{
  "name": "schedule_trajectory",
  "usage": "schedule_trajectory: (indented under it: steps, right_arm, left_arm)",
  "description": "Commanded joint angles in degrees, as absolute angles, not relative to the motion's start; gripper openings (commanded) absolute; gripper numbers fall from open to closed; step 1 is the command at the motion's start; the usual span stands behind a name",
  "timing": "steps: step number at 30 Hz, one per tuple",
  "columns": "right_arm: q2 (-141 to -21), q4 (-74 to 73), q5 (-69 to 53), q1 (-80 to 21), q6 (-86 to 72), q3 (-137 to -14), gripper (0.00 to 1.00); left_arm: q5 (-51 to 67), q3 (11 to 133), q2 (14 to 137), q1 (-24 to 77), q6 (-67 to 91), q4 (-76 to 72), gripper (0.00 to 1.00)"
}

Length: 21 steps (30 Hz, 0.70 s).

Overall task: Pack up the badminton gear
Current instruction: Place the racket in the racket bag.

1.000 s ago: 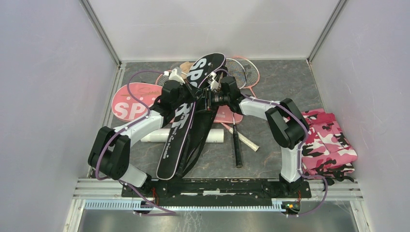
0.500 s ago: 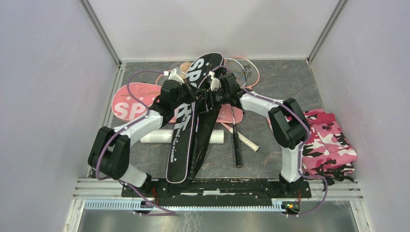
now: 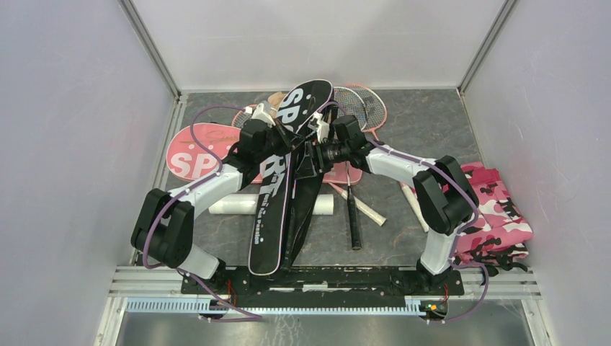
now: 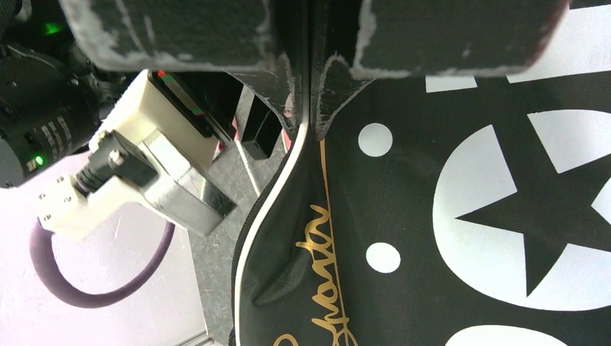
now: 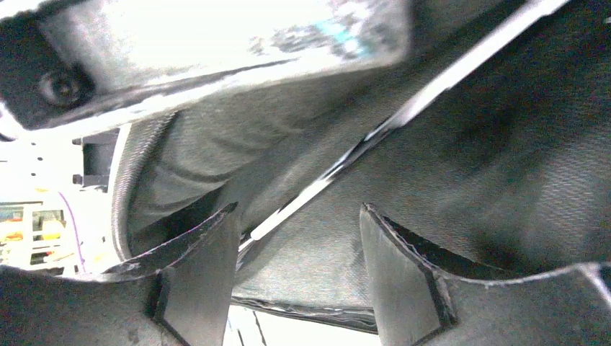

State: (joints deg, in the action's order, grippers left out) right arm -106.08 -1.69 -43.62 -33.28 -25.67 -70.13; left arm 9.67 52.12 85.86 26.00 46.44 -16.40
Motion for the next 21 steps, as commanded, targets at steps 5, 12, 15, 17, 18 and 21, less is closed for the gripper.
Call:
schedule_trajectory:
  steps: [5, 12, 15, 17, 18, 21]
  right_arm:
    - [-104.8, 6.9, -44.9, -35.6, -27.7, -67.2, 0.62]
    - [-106.8, 12.2, -45.1, -36.4, -30.7, -65.7, 0.49]
    - [-107.6, 13.3, -44.2, -36.5, -31.1, -65.8, 0.44]
    - [-108.3, 13.8, -43.5, -36.6, -31.3, -65.8, 0.42]
    - [-108.5, 13.8, -43.2, -36.6, -31.3, -65.8, 0.41]
    - [-108.6, 14.2, -42.6, -36.6, -31.2, -65.5, 0.40]
  left_arm:
    - [10.9, 54.6, 84.2, 25.8, 47.8, -18.3, 0.02]
    - [11.6, 54.3, 84.0, 25.4, 50.0, -18.3, 0.02]
    - [12.1, 54.2, 83.9, 24.7, 51.8, -18.2, 0.02]
    - [12.4, 54.2, 83.7, 24.2, 52.6, -18.1, 0.02]
    - [12.5, 54.3, 83.6, 24.0, 52.8, -18.1, 0.02]
    - [12.6, 54.5, 83.4, 23.9, 52.9, -18.0, 0.02]
